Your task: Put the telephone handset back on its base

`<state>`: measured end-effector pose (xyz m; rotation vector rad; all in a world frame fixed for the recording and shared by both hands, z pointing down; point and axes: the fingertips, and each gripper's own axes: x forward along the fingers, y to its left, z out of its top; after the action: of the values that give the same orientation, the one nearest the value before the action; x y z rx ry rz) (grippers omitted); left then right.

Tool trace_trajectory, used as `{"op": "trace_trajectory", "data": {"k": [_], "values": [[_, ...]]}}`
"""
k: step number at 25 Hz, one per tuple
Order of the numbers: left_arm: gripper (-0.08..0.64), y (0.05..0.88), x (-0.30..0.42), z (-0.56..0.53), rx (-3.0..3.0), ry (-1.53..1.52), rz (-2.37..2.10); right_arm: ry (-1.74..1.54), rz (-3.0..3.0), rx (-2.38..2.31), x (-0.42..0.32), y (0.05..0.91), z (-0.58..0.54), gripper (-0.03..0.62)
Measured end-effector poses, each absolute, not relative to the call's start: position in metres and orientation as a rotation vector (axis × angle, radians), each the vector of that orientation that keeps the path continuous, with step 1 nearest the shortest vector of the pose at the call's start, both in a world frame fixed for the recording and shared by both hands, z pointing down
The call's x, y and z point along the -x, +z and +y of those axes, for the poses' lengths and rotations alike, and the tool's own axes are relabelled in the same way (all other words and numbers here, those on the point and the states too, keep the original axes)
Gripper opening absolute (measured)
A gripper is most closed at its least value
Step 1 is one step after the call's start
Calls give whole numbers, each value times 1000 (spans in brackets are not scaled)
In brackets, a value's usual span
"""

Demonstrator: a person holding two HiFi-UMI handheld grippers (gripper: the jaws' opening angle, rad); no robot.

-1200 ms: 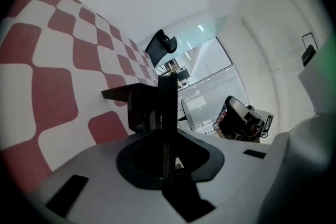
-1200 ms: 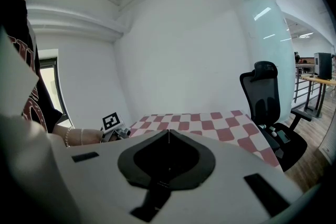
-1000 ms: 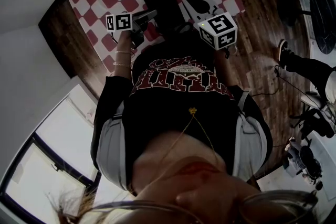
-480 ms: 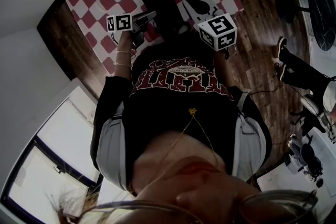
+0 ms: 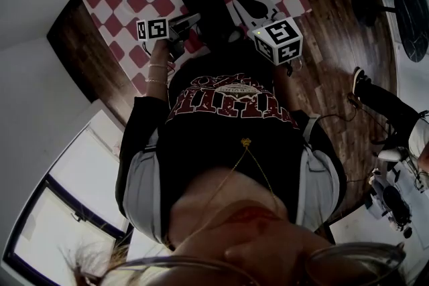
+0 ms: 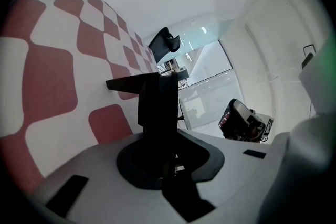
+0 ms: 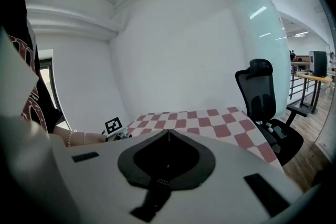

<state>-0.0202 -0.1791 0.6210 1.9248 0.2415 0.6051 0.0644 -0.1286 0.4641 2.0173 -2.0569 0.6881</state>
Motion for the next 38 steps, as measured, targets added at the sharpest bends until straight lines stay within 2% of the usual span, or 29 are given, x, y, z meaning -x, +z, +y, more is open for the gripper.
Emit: {"op": "trace_trajectory", "data": {"k": [38], "values": [[117,626,31,-186,-1916,818,188,710,-2049,-2107,-53,461,-115,20]]}}
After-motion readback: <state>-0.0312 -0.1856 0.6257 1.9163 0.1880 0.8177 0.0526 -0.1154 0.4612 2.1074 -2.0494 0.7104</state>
